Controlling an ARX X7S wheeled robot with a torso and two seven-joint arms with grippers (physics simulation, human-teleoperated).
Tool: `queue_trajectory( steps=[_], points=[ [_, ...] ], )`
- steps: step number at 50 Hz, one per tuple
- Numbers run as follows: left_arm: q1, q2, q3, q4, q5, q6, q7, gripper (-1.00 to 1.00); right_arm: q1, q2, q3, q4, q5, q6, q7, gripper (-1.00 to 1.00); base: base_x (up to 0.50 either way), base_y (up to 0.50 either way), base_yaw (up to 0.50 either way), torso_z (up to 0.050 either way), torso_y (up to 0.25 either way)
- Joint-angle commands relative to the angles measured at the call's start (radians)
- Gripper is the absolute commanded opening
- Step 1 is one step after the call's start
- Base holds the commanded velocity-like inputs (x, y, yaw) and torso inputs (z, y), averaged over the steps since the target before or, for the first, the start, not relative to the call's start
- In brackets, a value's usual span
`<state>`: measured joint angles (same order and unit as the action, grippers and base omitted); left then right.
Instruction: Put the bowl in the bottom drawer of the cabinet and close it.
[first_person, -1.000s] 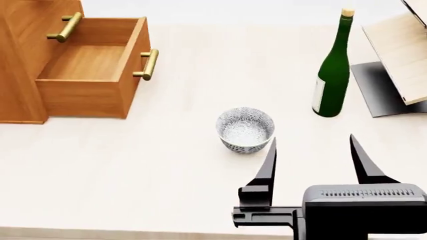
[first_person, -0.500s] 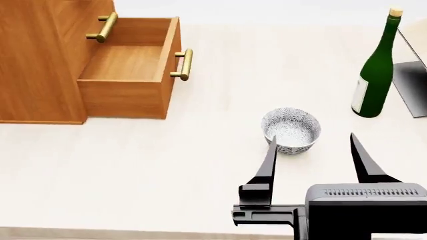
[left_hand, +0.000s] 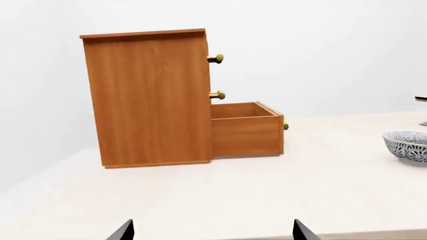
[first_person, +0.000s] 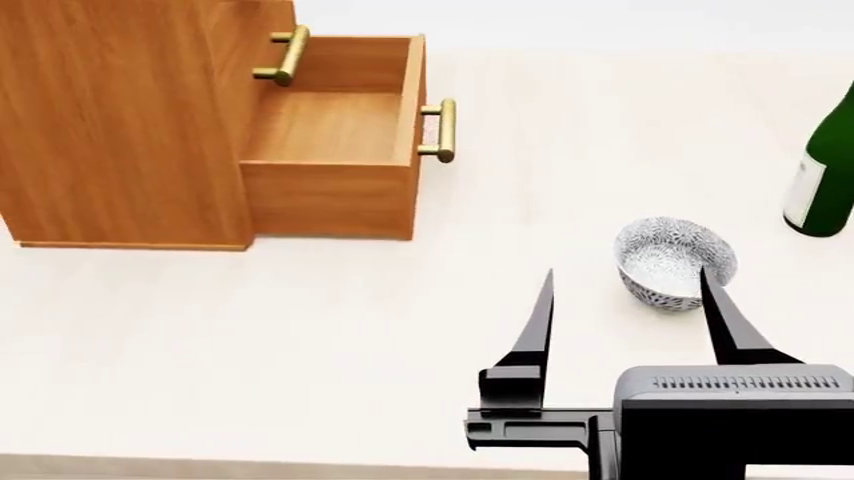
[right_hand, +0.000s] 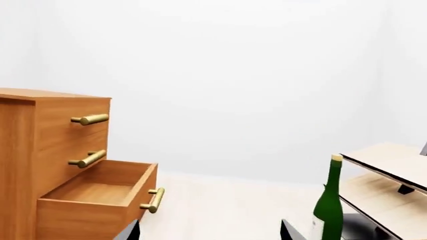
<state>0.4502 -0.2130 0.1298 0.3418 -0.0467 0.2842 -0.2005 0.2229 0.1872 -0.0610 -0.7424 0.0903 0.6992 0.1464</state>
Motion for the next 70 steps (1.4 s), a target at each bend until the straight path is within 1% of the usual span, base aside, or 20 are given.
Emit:
queue_trajectory(
  steps=[1,6,7,9,10,11,15,17,21,23,30,35,39,41,42,45,46,48,59,70],
  points=[
    [-0.002,-0.007,0.005,0.004,-0.005,-0.004,-0.007,1.0,0.001,0.002,-0.003,0.002,0.009,-0.001,0.007,1.0,0.0,0.29,0.0,0.0,0.0],
    [-0.003,-0.01,0.006,0.003,-0.013,-0.004,-0.01,1.0,-0.002,0.001,0.0,0.002,0.015,0.0,0.012,1.0,0.0,0.28,0.0,0.0,0.0],
    [-0.01,-0.006,0.008,-0.045,-0.017,0.035,-0.006,1.0,-0.003,0.001,0.002,0.007,0.016,-0.004,0.013,1.0,0.0,0.29,0.0,0.0,0.0],
    [-0.009,-0.006,0.011,-0.052,-0.007,0.046,-0.009,1.0,-0.003,0.003,0.002,0.004,0.017,-0.003,0.013,1.0,0.0,0.29,0.0,0.0,0.0],
    [0.008,-0.014,0.007,0.027,-0.012,-0.016,-0.014,1.0,-0.004,0.003,0.002,0.006,0.018,-0.005,0.014,1.0,0.0,0.29,0.0,0.0,0.0],
    [0.01,-0.015,0.007,0.034,-0.014,-0.022,-0.015,1.0,-0.004,0.003,0.002,0.005,0.02,-0.004,0.015,1.0,0.0,0.29,0.0,0.0,0.0],
    [0.012,-0.018,0.009,0.038,-0.012,-0.022,-0.018,1.0,-0.01,0.005,-0.001,0.008,0.02,-0.011,0.017,1.0,0.0,0.28,0.0,0.0,0.0],
    [0.002,-0.013,0.014,-0.026,-0.008,0.032,-0.016,1.0,-0.009,0.005,-0.002,0.008,0.022,-0.01,0.018,1.0,0.0,0.29,0.0,0.0,0.0],
    [0.0,-0.014,0.015,-0.034,-0.01,0.038,-0.017,1.0,-0.008,0.007,-0.005,0.008,0.023,-0.011,0.02,1.0,0.0,0.29,0.0,0.0,0.0],
    [0.008,-0.022,0.014,0.031,-0.013,-0.017,-0.022,1.0,-0.01,0.008,-0.007,0.012,0.024,-0.016,0.02,1.0,0.0,0.29,0.0,0.0,0.0],
    [-0.001,-0.019,0.02,-0.03,-0.007,0.034,-0.023,1.0,-0.011,0.011,-0.012,0.016,0.026,-0.02,0.024,1.0,0.0,0.28,0.0,0.0,0.0],
    [0.005,-0.028,0.019,0.027,-0.014,-0.016,-0.029,1.0,-0.015,0.013,-0.014,0.015,0.029,-0.02,0.027,1.0,0.0,0.29,0.0,0.0,0.0],
    [-0.004,-0.024,0.024,-0.035,-0.01,0.036,-0.028,1.0,-0.015,0.017,-0.02,0.019,0.026,-0.024,0.029,1.0,0.0,0.29,0.0,0.0,0.0],
    [-0.005,-0.025,0.025,-0.034,-0.011,0.035,-0.029,1.0,-0.015,0.018,-0.02,0.02,0.028,-0.025,0.03,1.0,0.0,0.28,0.0,0.0,0.0],
    [0.003,-0.03,0.023,0.015,-0.014,-0.005,-0.032,1.0,-0.016,0.017,-0.019,0.021,0.031,-0.026,0.03,1.0,0.0,0.29,0.0,0.0,0.0],
    [-0.003,-0.027,0.027,-0.028,-0.01,0.032,-0.032,1.0,-0.019,0.018,-0.02,0.021,0.032,-0.028,0.032,1.0,0.0,0.28,0.0,0.0,0.0],
    [0.004,-0.032,0.024,0.019,-0.014,-0.008,-0.035,1.0,-0.021,0.018,-0.019,0.026,0.032,-0.032,0.033,1.0,0.0,0.29,0.0,0.0,0.0],
    [0.004,-0.034,0.025,0.029,-0.014,-0.016,-0.037,1.0,-0.023,0.019,-0.023,0.03,0.021,-0.042,0.042,1.0,0.0,0.28,0.0,0.0,0.0],
    [0.003,-0.039,0.03,0.022,-0.014,-0.01,-0.043,1.0,-0.026,0.023,-0.019,0.029,0.05,-0.022,0.035,1.0,0.0,0.01,0.0,0.0,0.0],
    [-0.009,-0.041,0.035,-0.008,-0.017,0.008,-0.047,1.0,-0.031,0.029,-0.021,0.031,0.056,-0.032,0.037,1.0,0.47,0.0,0.0,0.0,0.0]
  ],
)
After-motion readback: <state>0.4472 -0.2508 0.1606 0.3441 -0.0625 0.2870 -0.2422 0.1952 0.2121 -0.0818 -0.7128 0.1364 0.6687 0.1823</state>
